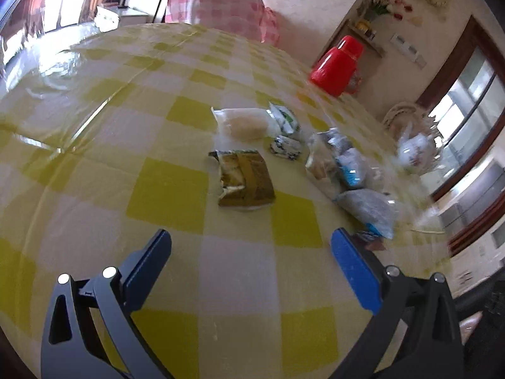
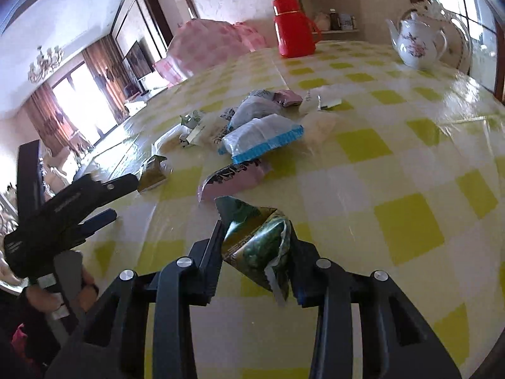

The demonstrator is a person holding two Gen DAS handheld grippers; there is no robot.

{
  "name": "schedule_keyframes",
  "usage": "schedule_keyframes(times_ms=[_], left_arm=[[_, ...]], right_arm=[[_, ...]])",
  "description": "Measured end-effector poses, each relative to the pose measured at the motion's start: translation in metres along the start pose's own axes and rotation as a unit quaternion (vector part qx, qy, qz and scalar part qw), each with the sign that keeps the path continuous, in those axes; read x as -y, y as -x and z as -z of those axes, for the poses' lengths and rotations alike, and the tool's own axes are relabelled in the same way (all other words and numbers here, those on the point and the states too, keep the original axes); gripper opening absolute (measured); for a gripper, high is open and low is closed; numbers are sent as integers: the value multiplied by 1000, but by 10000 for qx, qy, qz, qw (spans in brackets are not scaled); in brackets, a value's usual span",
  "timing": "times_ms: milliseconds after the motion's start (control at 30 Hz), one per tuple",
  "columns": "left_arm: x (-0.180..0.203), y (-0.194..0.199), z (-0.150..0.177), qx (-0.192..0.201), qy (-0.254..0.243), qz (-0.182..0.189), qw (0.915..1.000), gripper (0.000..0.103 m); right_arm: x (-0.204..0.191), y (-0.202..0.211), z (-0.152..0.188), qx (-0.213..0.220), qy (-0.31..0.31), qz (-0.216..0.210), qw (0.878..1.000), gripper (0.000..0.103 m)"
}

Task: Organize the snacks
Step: 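Grasp the green foil packet with the right gripper while the left grasps the brown biscuit packet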

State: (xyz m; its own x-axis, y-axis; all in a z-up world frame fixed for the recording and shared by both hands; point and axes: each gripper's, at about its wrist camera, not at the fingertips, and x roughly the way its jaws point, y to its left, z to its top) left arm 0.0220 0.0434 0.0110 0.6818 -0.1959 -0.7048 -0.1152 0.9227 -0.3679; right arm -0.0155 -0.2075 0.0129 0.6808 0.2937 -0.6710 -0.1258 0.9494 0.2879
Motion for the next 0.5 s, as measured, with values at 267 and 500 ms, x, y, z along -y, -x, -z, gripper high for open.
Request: schedule_keyframes(times_ms=[267, 500], left_arm=[[25, -48, -35, -118, -253, -1296, 9912, 101], [36, -44, -29, -97, -731, -1289, 9889, 38]], right_arm=[[1, -1, 2, -95, -38, -83, 9999, 37], [3, -2, 1, -102, -37, -138, 9998, 37]])
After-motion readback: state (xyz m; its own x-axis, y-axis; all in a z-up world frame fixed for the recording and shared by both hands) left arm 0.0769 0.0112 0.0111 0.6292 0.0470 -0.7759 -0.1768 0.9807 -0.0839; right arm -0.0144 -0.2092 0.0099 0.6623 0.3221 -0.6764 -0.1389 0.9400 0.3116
